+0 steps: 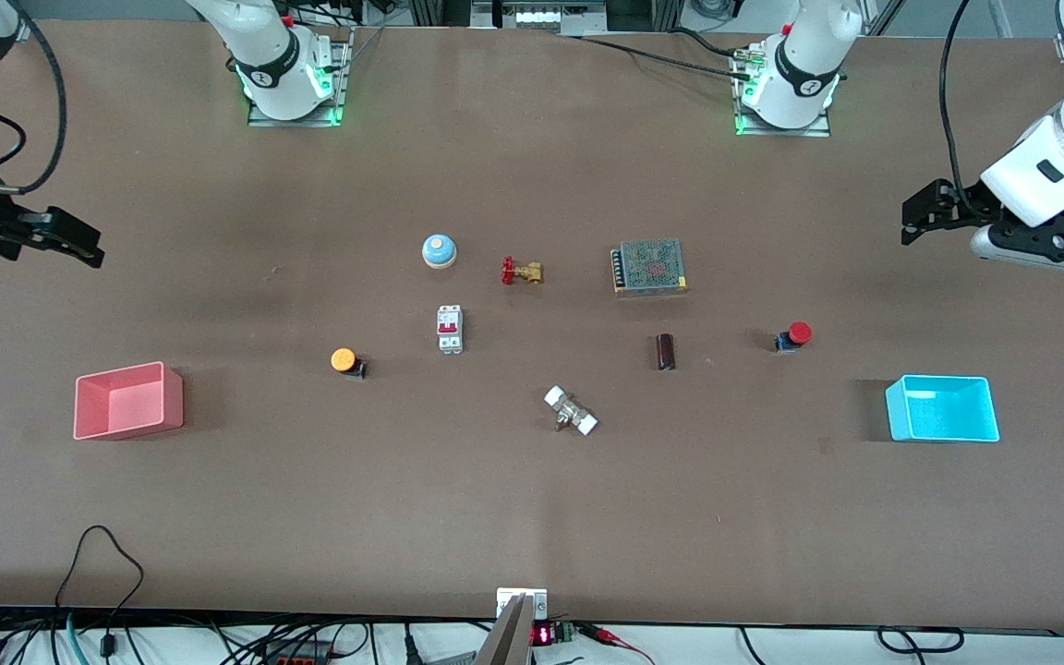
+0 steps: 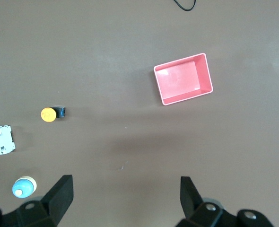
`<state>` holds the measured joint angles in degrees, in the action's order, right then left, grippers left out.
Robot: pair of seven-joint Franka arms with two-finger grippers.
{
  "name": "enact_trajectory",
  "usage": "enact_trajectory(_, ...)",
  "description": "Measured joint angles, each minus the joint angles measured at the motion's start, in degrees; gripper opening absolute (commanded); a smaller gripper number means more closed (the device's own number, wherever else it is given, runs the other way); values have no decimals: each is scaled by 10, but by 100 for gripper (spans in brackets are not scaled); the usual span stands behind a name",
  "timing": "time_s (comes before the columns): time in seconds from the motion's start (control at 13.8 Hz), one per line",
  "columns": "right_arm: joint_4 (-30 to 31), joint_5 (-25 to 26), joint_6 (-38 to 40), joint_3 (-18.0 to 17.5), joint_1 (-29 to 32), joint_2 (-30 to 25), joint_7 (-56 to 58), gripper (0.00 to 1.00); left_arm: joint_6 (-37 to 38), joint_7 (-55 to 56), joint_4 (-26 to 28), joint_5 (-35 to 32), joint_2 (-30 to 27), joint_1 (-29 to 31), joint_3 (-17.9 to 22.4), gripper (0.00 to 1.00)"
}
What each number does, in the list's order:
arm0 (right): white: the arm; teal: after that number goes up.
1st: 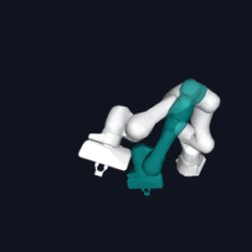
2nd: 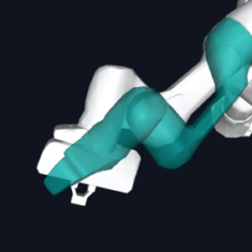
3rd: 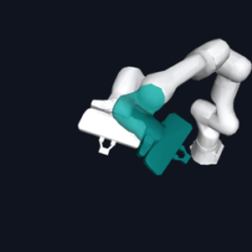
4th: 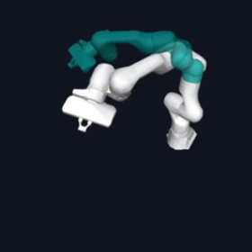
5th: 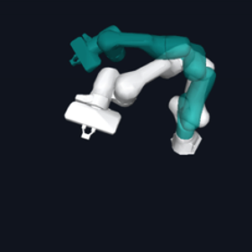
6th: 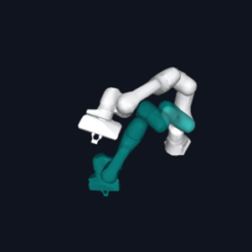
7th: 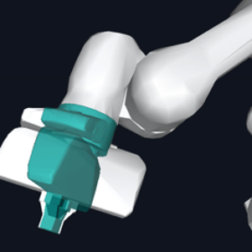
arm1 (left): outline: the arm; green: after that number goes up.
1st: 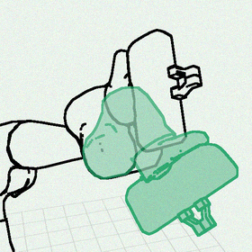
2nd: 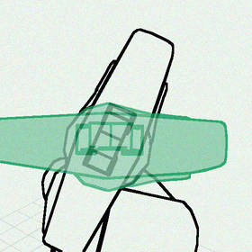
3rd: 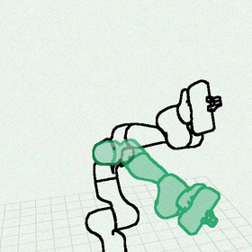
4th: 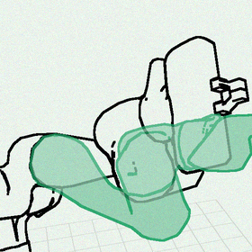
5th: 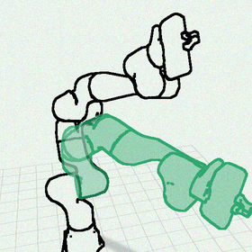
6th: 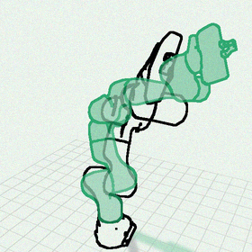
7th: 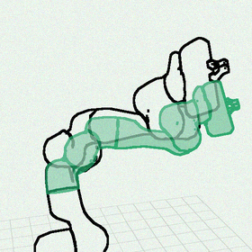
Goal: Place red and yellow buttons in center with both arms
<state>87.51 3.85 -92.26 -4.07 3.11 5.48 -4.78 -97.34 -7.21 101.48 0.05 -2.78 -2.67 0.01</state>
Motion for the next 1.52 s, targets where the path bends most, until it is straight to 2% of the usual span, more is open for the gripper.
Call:
enact_trajectory(0.43,0,-2,9,0,-26,9,0,100,6,15,-6,0,0,-5,-13,100)
enact_trajectory(0.8,0,-39,12,28,-24,12,0,100,11,17,-13,0,0,-5,-12,100)
enact_trajectory(1.52,-7,-41,51,27,-41,2,-2,100,22,20,-13,0,0,-4,-11,100)
